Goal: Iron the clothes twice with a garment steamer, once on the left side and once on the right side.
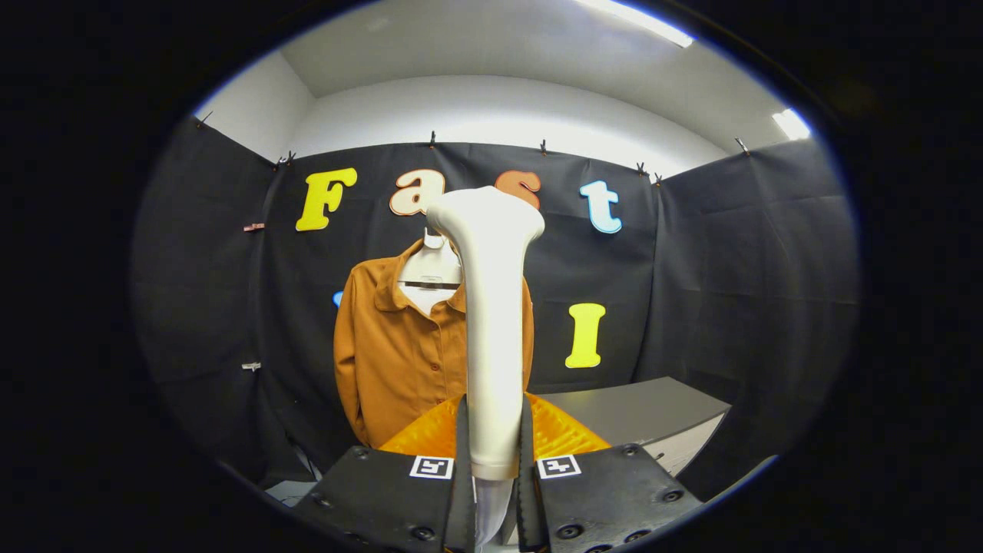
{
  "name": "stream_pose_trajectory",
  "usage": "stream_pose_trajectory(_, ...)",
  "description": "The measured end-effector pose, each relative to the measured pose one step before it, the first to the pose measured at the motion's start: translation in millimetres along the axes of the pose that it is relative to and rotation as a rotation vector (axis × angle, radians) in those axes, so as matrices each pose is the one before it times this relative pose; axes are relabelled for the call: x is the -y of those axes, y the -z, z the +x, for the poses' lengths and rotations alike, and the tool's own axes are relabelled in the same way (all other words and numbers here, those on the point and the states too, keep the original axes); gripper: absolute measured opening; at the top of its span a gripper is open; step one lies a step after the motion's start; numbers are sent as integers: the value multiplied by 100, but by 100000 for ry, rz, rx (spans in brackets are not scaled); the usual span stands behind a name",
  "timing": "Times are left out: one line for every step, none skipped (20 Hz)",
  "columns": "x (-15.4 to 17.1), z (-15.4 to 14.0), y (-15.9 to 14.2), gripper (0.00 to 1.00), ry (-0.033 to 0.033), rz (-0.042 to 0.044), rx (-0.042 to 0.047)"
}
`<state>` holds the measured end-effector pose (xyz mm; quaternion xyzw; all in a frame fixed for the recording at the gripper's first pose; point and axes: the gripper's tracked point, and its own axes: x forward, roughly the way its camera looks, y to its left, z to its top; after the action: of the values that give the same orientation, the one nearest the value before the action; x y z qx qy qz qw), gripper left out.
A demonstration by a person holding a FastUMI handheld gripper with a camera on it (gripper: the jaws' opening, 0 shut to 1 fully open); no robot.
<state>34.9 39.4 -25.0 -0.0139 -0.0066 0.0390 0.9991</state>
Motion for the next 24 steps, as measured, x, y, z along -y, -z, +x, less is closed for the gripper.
stream_pose_trajectory(168, 2, -160, 25, -149, 501, 241)
stream_pose_trajectory(232, 21, -79, 25, 194, 195, 203)
stream_pose_trajectory(234, -22, 44, 25, 132, -356, -63)
stream_pose_trajectory(136, 54, 5, 25, -259, -5, 17)
stream_pose_trajectory(53, 25, 5, 25, -443, 459, -164)
stream_pose_trajectory(22, 2, 34, 25, -343, 317, -281)
stream_pose_trajectory(168, 65, 12, 25, -54, 294, -128)
stream_pose_trajectory(179, 12, 14, 25, 82, 10, -11)
stream_pose_trajectory(56, -59, -18, 25, -22, -70, 97)
stream_pose_trajectory(54, 14, -1, 25, -17, 66, 20)
stream_pose_trajectory(2, 1, -11, 25, -158, 107, -13)
stream_pose_trajectory(1, 22, -10, 25, -214, 92, -128)
stream_pose_trajectory(8, -104, -10, 25, -50, 234, 130)
stream_pose_trajectory(75, -53, 16, 25, 22, -62, -108)
stream_pose_trajectory(69, 3, -22, 25, -17, 58, 47)
stream_pose_trajectory(-7, -6, -23, 25, -176, 347, -77)
stream_pose_trajectory(-19, -75, -132, 25, -100, 453, 89)
stream_pose_trajectory(82, 3, -59, 25, 72, -33, 8)
stream_pose_trajectory(79, -62, 6, 25, 138, 41, 93)
stream_pose_trajectory(52, -59, 3, 25, 24, -6, 21)
stream_pose_trajectory(64, -91, 54, 25, 123, -93, -89)
stream_pose_trajectory(142, -68, -31, 25, 324, -359, 94)
stream_pose_trajectory(140, -105, -108, 25, 208, 46, 180)
stream_pose_trajectory(99, -33, -41, 25, 74, 111, -37)
